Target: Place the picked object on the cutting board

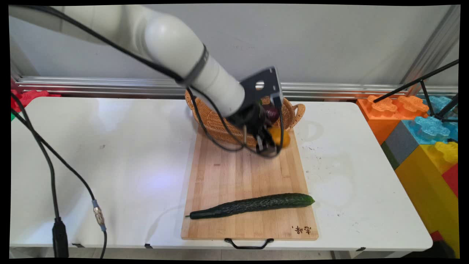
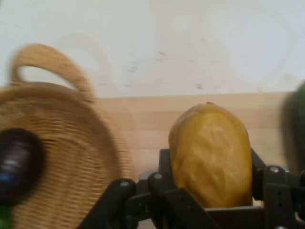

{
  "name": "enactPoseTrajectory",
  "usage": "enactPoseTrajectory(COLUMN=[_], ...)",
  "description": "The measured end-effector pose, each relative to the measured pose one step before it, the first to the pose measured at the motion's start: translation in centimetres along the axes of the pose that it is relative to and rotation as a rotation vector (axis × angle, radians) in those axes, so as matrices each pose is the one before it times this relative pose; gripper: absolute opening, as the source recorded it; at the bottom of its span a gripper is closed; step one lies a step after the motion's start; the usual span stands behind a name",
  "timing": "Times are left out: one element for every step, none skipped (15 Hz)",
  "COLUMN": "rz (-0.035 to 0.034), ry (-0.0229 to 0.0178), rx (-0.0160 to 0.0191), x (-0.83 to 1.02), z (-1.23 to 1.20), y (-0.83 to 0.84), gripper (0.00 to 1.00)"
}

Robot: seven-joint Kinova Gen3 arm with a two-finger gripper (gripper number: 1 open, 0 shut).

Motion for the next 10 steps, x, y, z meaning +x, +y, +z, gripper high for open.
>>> enactPoseTrajectory(rz=[-0.00081, -0.00410, -0.00598, -0.00684, -0.00681, -0.00483, -0.00300, -0.00186, -0.00251, -0.00192], ry=[-0.00863, -0.01244, -0.01349, -0.01116, -0.01143, -0.00883, -0.00687, -0.00397, -0.00633, -0.00381], rx=[-0.01713, -0.01705, -0.01402, -0.00853, -0.00666, -0.00276, 0.00088, 0.00133, 0.00147, 0.00137], x=[-0.198, -0.362, -0.442, -0.405, -0.439, -0.340, -0.240, -0.140, -0.195, -0.114], z=[0.776, 0.952, 0.992, 0.881, 0.962, 0.866, 0.635, 0.368, 0.472, 0.273], y=[0.655, 0.625, 0.464, 0.255, 0.221, 0.114, 0.024, 0.002, 0.018, 0.006], gripper=[0.00, 0.00, 0.00, 0.00, 0.00, 0.00, 0.00, 0.00, 0.00, 0.00])
